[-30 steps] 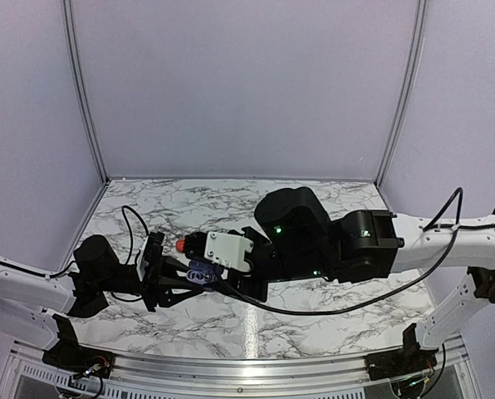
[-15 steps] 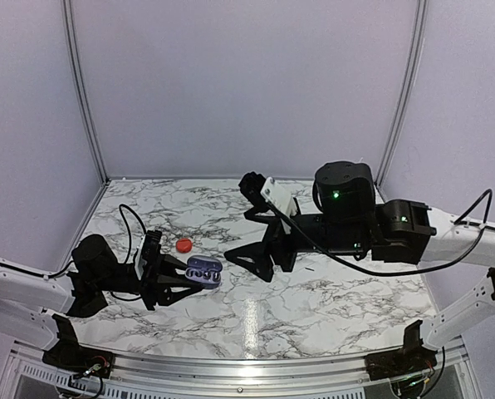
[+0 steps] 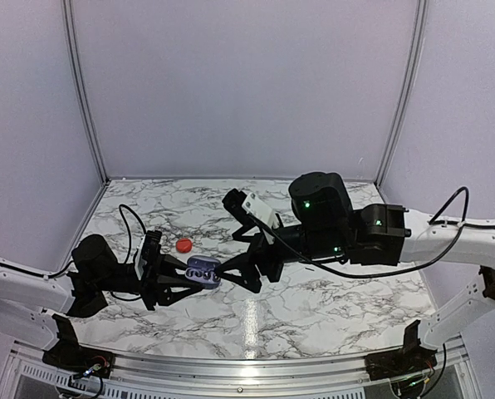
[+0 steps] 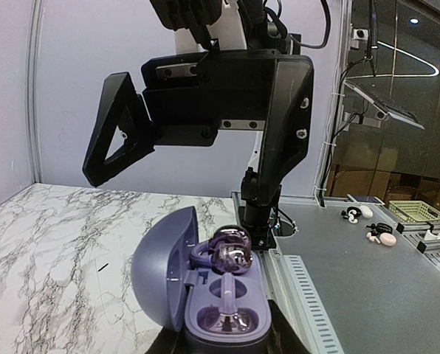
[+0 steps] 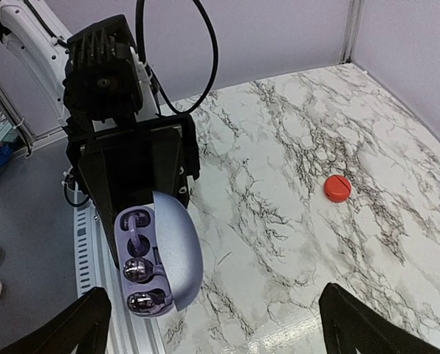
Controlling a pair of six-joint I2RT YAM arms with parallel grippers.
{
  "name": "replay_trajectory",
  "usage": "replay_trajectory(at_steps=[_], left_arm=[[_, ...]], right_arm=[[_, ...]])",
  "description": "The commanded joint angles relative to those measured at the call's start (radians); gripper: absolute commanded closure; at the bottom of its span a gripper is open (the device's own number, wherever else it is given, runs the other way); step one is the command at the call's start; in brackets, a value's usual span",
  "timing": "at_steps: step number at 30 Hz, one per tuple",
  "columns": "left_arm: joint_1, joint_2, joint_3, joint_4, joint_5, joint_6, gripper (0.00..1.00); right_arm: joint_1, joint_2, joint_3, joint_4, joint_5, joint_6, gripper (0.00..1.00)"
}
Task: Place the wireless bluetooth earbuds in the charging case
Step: Insert the right earbud into the right side groove of the charging case, then adjust the right earbud in the right side groove of the charging case.
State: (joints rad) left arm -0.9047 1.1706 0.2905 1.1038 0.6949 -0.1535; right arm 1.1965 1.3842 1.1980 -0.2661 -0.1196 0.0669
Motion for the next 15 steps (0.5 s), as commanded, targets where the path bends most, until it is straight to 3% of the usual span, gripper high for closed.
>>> replay_trajectory(at_steps=[1,15], left_arm=[[0.001,-0.02,0.009,0.051,-0.004,0.008,1.0],[0.002,-0.032,0.007,0.049,-0.009,0.01,1.0]], right_arm=[[-0.011,0.011,0.026,0.018,-0.031,0.023,0.01],[-0.014,0.032,-0.022,0.037,-0.036,0.028,0.02]])
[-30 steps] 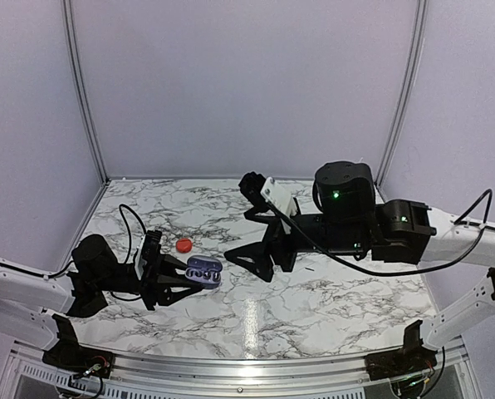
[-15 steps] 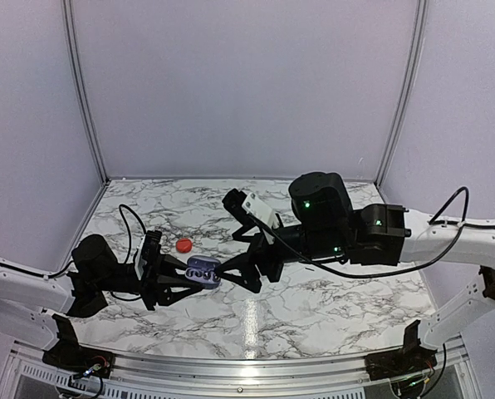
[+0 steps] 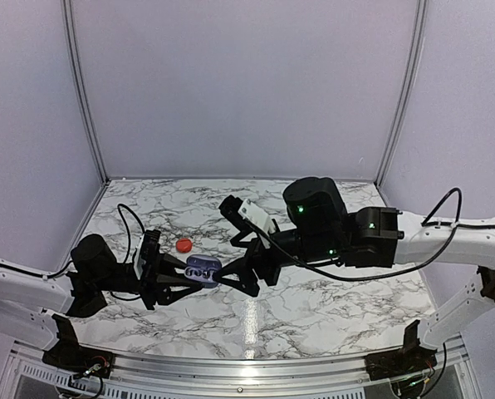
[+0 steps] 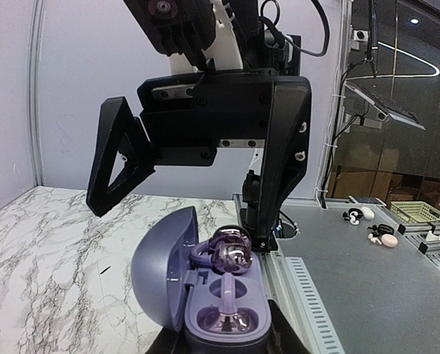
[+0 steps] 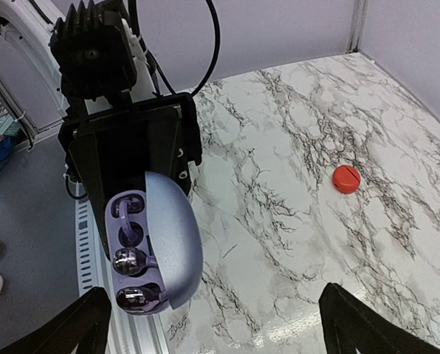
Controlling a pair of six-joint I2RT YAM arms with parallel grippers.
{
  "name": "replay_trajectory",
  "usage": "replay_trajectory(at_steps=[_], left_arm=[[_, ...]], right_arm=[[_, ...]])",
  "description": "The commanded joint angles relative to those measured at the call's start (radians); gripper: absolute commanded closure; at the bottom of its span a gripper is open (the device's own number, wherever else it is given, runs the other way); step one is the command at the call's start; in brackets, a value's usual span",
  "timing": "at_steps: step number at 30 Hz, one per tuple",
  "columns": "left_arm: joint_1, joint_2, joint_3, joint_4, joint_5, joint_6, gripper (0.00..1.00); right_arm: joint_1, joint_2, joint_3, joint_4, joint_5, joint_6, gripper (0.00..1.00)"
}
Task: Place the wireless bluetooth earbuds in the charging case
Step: Adjust the right earbud in the right side groove of the charging case.
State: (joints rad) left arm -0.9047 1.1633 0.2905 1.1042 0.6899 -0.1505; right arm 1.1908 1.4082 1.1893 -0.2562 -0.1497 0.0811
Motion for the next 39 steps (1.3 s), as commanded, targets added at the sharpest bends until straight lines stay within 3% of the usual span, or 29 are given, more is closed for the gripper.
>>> replay_trajectory(at_steps=[1,16,28,39], left_arm=[[0.002,-0.026,0.007,0.049,-0.004,0.007,1.0],[0.002,-0.011,0.002,0.047,0.0,0.014,1.0],[0.001,-0.016,0.004,0.044,0.0,0.01,1.0],[0.002,-0.02,0.003,0.044,-0.006,0.008,1.0]], right_arm=[[-0.008,0.009,-0.015,0.028,-0.005,0.014,0.01],[-0.01,-0.034,-0.018,0.076,-0.13,0.004,0.02],[-0.02,0.01,0.056,0.01,0.0,0.042,0.01],[-0.034,0.03,0.039,0.014,-0.021,0.042,0.02]])
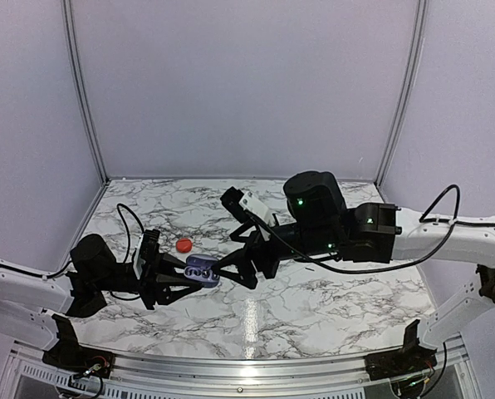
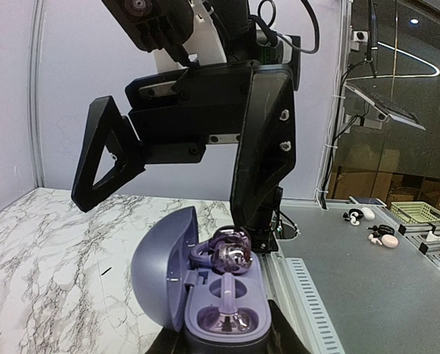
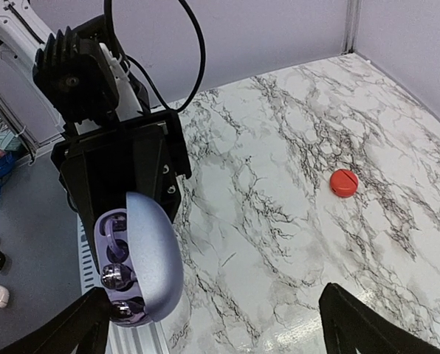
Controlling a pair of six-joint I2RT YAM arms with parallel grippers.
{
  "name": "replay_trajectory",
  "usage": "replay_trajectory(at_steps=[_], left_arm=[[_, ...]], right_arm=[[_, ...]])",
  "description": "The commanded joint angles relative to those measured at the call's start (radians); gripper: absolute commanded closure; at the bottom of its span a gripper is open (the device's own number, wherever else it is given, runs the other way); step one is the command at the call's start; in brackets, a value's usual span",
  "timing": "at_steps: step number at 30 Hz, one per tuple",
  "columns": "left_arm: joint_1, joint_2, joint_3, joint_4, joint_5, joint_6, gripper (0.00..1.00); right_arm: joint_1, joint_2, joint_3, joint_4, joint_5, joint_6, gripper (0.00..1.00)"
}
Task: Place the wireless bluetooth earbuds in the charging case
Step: Adjust the right earbud in the right side groove of the charging case.
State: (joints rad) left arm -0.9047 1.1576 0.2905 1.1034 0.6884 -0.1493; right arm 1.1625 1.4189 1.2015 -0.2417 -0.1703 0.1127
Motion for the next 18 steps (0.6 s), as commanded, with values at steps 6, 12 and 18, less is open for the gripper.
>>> replay_trajectory(at_steps=[6,12,18], left_arm=[[0.003,-0.018,0.001,0.045,-0.008,0.007,1.0],[0.002,-0.022,0.001,0.045,-0.01,0.007,1.0],[0.002,-0.03,-0.001,0.042,-0.012,0.008,1.0]], right_arm=[[-0.006,0.026,0.017,0.004,-0.018,0.006,0.01],[-0.006,0.029,-0.007,0.004,-0.017,0.005,0.01],[-0.006,0.032,-0.024,0.0,-0.004,0.004,0.03]])
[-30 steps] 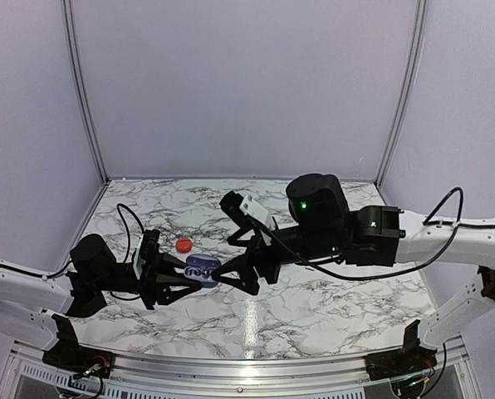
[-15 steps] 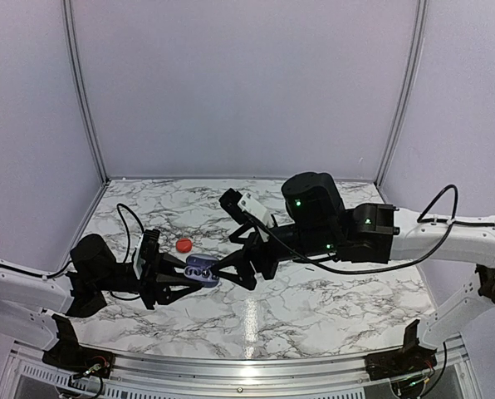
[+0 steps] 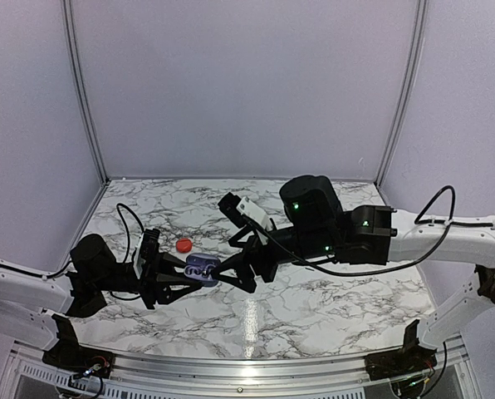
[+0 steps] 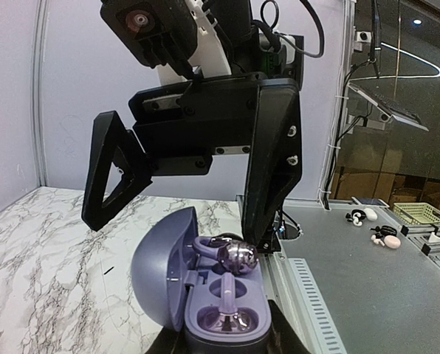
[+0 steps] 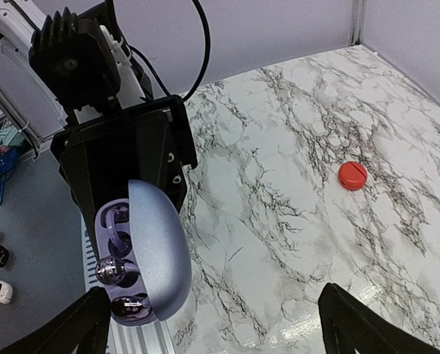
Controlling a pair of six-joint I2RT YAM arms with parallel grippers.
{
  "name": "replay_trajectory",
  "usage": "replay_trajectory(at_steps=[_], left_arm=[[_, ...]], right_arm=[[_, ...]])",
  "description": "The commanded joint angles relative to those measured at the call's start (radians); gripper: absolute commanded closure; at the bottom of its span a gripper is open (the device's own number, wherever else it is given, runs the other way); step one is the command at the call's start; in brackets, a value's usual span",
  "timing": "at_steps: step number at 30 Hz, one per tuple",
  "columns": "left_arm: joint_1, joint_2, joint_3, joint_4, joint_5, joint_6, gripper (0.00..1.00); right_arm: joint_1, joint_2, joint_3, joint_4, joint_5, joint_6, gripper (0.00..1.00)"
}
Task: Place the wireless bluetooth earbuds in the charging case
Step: Adjust the right earbud in the right side groove of the charging case.
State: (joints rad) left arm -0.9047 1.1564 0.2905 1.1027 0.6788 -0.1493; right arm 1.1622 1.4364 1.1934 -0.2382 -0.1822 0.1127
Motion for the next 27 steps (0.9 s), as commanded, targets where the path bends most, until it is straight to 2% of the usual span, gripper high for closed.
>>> replay_trajectory(at_steps=[1,10,19,27], left_arm=[[0.002,-0.028,-0.001,0.042,-0.002,0.007,1.0],[0.003,-0.018,0.001,0.039,0.001,0.012,1.0],[0.002,-0.006,0.005,0.02,-0.003,0.031,1.0],[0.001,-0.006,0.01,0.01,-0.002,0.035,1.0]], right_arm=[[-0.006,0.015,-0.018,-0.005,0.014,0.004,0.03],[-0.006,0.015,-0.013,-0.007,0.017,0.01,0.02],[-0.006,-0.021,0.006,0.062,-0.115,-0.006,0.02],[-0.004,0.024,0.062,0.053,-0.092,0.022,0.02]])
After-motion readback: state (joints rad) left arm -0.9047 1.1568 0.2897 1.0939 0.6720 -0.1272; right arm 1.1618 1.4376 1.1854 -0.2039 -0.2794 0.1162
